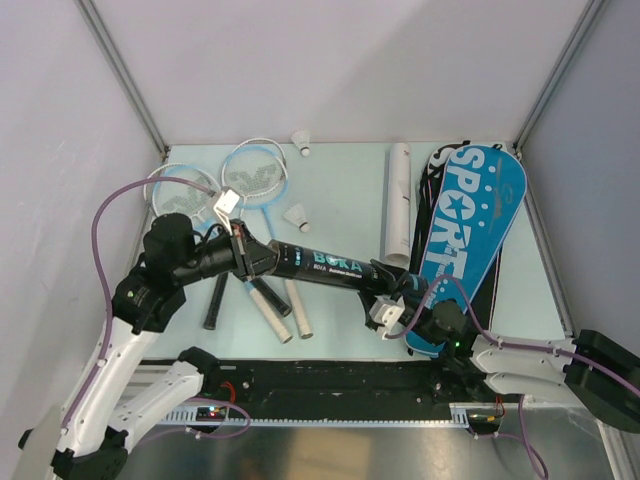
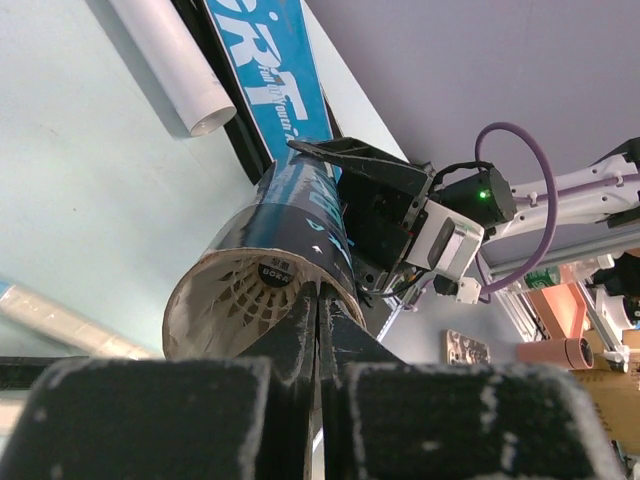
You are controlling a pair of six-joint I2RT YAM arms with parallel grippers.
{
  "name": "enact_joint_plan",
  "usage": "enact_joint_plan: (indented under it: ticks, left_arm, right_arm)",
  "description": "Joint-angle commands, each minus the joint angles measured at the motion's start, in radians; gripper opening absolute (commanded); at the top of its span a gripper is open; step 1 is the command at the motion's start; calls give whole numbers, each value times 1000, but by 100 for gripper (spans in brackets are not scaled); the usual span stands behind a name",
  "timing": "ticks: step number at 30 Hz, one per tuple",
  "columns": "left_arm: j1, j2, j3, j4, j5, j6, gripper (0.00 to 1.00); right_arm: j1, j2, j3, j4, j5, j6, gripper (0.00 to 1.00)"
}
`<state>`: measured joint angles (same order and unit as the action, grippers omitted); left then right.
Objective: Pack up the badminton gear
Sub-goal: Place the shuttlecock at the shuttle tube.
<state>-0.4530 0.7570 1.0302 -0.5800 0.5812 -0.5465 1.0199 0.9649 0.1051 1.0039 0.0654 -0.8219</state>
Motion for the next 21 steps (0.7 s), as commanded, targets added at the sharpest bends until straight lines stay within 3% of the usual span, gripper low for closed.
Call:
enact_joint_plan:
  ticks: [1, 18, 21]
  left_arm:
    - [-16, 11, -25, 16, 27, -17, 0]
    - [-52, 61, -60, 59, 18, -33, 0]
    - [-54, 48, -49, 59, -10, -31, 10]
  right_arm:
    - [13, -8, 51, 221, -51, 38, 23]
    - [16, 4, 48, 222, -24, 62, 23]
    - [15, -10, 32, 219, -5, 65, 23]
